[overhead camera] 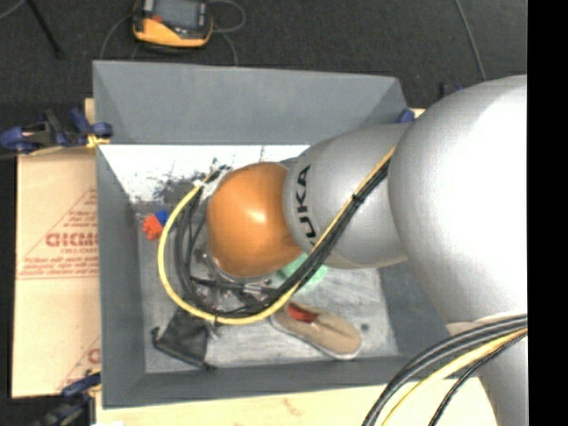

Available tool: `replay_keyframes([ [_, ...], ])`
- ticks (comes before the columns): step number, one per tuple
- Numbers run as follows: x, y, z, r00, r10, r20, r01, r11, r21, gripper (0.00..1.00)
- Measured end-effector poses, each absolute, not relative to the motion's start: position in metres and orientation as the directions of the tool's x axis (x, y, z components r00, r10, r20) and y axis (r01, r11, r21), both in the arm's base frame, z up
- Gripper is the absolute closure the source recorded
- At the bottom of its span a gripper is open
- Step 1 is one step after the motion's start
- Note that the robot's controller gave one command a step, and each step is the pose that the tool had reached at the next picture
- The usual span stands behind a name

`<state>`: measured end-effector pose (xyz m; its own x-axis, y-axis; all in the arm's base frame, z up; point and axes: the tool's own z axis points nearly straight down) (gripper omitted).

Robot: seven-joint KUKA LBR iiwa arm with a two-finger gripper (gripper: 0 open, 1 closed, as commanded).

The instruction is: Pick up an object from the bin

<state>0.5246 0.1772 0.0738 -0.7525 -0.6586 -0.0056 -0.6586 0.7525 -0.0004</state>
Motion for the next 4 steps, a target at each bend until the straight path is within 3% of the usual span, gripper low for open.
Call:
replay_keyframes([
  [1,0.523,0.174,0.105,-0.735,-0.678,-0.004,-0.678,0.735,-0.002,1.00],
  [2,0.523,0.173,0.109,-0.729,-0.684,-0.005,-0.684,0.729,-0.002,1.00],
  [3,0.530,0.113,0.137,-0.457,-0.889,-0.004,-0.889,0.457,-0.002,1.00],
  [4,0.530,0.113,0.137,-0.458,-0.889,-0.004,-0.889,0.458,-0.001,1.00],
])
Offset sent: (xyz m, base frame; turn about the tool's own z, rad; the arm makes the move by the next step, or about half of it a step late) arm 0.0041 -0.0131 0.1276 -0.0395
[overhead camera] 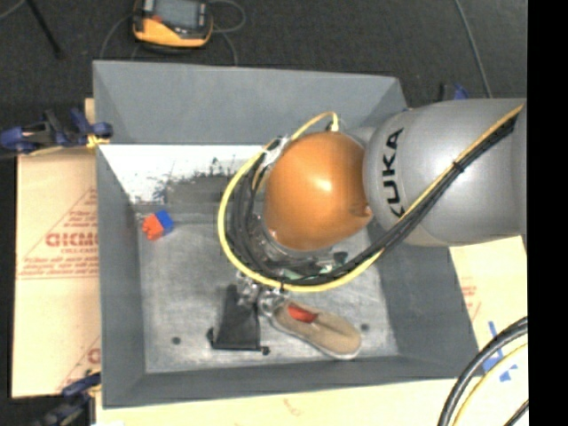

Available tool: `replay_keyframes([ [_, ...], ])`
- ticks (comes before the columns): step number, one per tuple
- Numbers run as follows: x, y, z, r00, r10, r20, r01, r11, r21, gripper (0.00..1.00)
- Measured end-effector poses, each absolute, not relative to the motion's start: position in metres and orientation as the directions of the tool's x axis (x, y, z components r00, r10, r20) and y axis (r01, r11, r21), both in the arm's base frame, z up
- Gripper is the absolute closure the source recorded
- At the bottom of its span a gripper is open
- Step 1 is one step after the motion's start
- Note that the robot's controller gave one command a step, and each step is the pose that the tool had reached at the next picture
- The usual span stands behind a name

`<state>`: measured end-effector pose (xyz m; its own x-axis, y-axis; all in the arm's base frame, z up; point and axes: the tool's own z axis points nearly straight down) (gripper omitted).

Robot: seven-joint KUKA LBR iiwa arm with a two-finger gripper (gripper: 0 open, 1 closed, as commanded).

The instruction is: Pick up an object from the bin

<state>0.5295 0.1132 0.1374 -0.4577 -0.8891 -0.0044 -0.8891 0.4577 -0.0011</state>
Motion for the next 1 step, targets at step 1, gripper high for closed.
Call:
replay_keyframes([
  [1,0.5241,0.1095,0.0989,-0.472,-0.882,-0.007,-0.882,0.472,-0.006,1.00],
])
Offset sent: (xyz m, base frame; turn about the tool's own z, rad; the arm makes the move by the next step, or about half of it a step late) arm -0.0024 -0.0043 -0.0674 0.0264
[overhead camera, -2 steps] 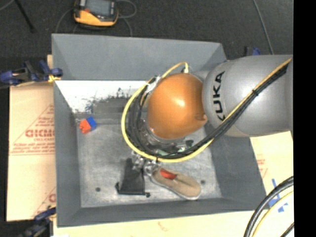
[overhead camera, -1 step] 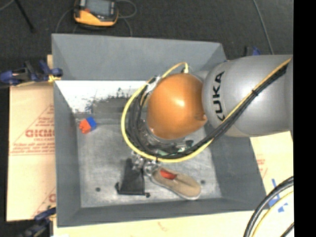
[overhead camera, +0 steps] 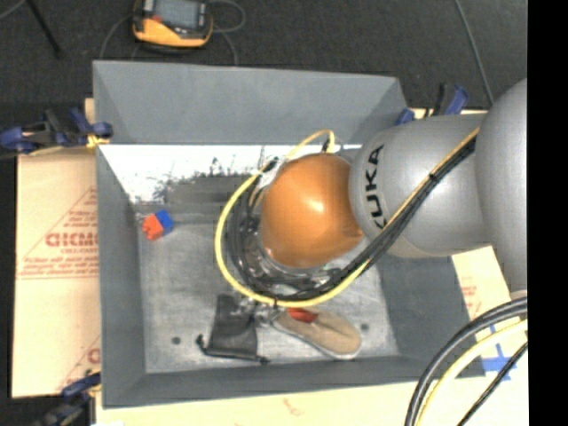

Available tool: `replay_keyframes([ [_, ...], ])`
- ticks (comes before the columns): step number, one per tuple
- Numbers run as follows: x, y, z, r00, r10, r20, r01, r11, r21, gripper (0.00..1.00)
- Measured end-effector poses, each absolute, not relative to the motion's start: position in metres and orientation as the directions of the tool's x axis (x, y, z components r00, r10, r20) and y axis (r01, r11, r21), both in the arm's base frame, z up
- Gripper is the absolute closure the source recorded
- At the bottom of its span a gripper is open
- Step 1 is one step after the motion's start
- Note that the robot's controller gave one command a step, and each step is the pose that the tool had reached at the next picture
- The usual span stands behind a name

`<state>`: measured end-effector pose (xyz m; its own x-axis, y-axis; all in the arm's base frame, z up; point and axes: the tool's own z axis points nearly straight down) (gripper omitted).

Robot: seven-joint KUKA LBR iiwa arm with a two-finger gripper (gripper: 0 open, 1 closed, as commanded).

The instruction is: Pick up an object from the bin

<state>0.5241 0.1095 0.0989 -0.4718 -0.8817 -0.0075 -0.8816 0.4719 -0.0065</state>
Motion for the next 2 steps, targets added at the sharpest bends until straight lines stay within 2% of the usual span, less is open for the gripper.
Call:
replay_keyframes([
  [1,0.527,0.109,0.071,-0.482,-0.876,0.001,-0.876,0.482,0.004,1.00],
  [2,0.508,0.097,0.272,-0.515,-0.857,-0.002,-0.857,0.515,0.000,1.00],
])
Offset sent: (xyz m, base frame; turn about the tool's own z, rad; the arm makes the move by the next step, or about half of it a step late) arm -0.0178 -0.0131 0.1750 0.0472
